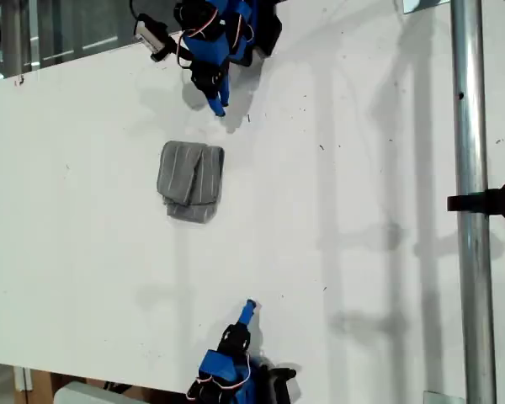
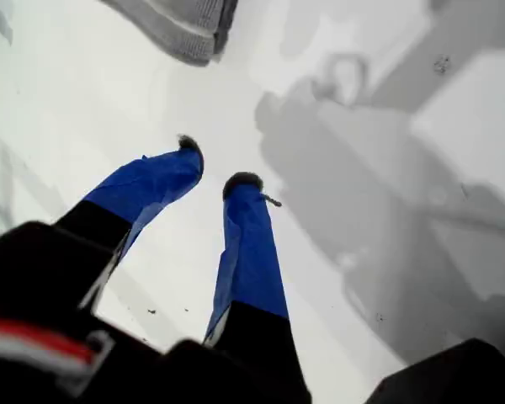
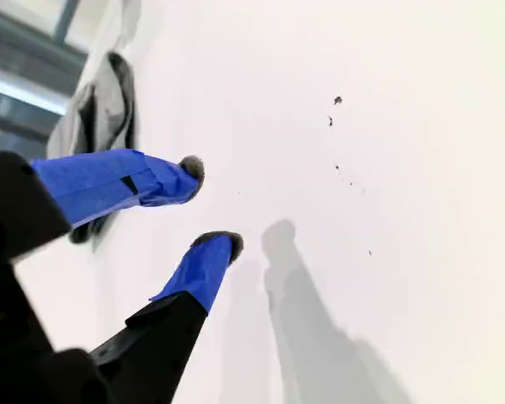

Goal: Grasp corners of a towel and fold twice.

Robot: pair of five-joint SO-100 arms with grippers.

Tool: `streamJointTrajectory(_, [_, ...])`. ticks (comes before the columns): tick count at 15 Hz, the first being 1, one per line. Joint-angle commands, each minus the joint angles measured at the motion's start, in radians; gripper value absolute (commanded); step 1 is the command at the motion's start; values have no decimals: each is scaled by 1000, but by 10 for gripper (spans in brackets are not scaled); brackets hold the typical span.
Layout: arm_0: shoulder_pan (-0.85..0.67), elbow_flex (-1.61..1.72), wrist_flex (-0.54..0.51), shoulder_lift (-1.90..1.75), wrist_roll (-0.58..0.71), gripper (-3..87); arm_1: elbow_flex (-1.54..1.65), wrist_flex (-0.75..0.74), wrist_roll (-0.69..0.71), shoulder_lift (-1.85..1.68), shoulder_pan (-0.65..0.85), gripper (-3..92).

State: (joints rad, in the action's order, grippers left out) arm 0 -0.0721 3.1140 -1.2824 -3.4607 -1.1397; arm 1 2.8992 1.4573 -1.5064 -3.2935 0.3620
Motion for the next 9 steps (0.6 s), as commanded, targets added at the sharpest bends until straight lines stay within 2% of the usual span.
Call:
streamJointTrajectory(1, [6, 6, -3, -8, 190, 120, -9, 8, 9, 6, -78, 125])
streamJointTrajectory(9, [3, 6, -3, -8, 190, 120, -9, 8, 9, 6, -129, 125])
